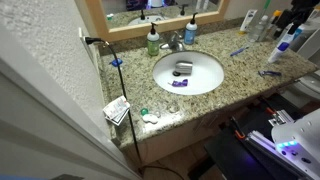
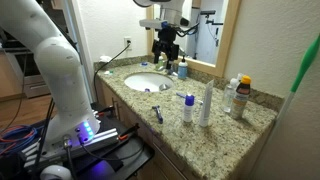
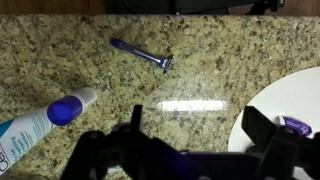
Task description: Open the tap
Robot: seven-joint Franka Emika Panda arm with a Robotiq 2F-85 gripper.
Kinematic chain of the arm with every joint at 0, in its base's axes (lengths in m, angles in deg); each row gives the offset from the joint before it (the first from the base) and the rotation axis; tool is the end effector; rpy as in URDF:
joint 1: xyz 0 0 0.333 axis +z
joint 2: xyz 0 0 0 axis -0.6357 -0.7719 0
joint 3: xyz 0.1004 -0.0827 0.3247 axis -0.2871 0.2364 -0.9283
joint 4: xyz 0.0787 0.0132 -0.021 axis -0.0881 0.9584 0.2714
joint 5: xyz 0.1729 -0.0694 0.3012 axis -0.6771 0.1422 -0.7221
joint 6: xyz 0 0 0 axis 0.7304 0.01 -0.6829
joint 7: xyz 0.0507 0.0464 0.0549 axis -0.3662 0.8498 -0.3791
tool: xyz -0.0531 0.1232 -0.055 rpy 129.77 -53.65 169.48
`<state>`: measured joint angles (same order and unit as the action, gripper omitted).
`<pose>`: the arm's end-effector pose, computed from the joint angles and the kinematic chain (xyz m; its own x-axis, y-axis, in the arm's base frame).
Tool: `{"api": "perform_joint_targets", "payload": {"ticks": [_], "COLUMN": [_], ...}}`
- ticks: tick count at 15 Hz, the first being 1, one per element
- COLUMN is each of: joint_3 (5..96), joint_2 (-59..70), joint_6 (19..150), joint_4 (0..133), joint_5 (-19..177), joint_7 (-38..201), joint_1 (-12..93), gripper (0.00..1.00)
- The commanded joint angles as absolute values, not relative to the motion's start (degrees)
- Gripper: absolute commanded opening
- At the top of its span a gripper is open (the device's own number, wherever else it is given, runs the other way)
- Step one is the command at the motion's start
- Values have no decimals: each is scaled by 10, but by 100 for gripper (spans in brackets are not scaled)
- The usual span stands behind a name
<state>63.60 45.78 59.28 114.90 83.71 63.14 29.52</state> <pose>0.3027 -0.1731 0.4406 0.9809 -0.1327 -0.1422 -0.1390 -0.9897 -0.0353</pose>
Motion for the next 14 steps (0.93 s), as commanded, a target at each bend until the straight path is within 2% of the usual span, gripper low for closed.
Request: {"api": "perform_joint_targets", "payload": {"ticks": [1,6,10,11,12,13,14], "joint_3": [629,634,642,608,606,624,616], "joint_2": [457,453,461,524,528,478,498], "joint_6": [592,555,600,513,505,553,531], "joint_4": [1148,1140,1152,1116,1109,1129,1115], "joint_5": [834,874,890,871,872,879,879], "joint_7": [629,543,448,460,449,466,466], "joint_1": [287,297,307,321,324,314,324], "gripper": [100,100,100,100,100,100,100]}}
